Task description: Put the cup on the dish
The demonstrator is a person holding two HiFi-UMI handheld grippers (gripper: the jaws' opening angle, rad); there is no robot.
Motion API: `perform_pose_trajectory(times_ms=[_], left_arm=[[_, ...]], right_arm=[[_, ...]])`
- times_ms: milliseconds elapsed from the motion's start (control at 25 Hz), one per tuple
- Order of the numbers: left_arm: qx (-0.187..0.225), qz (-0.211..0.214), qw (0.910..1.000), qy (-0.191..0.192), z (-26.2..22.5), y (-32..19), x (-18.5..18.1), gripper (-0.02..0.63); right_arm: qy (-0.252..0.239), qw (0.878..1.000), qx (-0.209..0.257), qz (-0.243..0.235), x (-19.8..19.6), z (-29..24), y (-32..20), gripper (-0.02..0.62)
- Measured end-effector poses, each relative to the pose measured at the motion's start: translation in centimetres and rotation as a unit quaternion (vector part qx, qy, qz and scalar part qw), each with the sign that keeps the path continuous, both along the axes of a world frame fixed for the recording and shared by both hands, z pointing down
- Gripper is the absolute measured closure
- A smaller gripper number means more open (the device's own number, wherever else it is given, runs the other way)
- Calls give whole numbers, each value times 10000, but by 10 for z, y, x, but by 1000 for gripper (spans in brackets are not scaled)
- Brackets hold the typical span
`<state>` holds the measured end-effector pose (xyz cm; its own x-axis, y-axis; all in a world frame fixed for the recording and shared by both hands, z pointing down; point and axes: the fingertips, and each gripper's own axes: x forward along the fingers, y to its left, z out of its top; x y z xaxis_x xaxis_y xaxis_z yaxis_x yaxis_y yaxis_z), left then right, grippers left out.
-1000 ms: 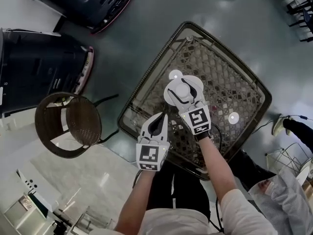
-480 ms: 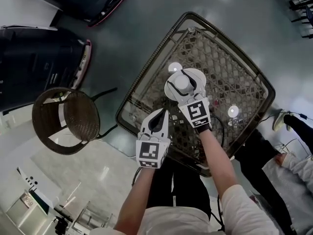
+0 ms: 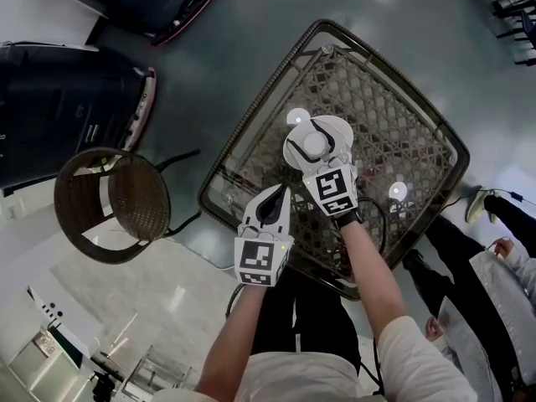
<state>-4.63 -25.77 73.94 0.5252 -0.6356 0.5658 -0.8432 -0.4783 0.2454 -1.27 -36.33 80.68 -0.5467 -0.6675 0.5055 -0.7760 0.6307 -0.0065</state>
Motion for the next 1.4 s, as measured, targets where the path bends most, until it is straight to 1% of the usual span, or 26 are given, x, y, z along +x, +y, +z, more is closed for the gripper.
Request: perform_pose_trajectory(times_ms=[80,200,240,440,640,760,920,1040,1200,1400], left_arm=[[8,12,10000,4,-2,1,0,601],[27,29,10000,16,-7,2,1,601],[32,36,10000,18,-8,2,1,600],[72,23,10000,59,-17,5,0,600],[170,-43,9998,111,-31,8,0,601],[211,-68,9997,127,-40,10,0,601],[272,-39,9996,107,-53,18,0,600],[357,-9,9993,76,-70,28,-4,600],[519,-114,9985,133,-96,38,-17,601],[681,-236,9970,275,-132,57,-28,601]], right_arm=[[51,10000,-77,-21,-1,0,1,298],[90,9999,-100,-4,-1,-5,4,189],[73,9999,-89,20,-1,-8,5,180],[-6,9999,-44,120,3,-23,11,161],[131,9995,-36,271,17,-37,20,147],[158,9994,-34,307,25,-49,29,150],[163,9992,-22,361,35,-72,50,176],[72,9989,-10,466,40,-95,73,259],[-111,9977,131,663,40,-134,99,362],[-166,9962,346,782,34,-186,135,463]])
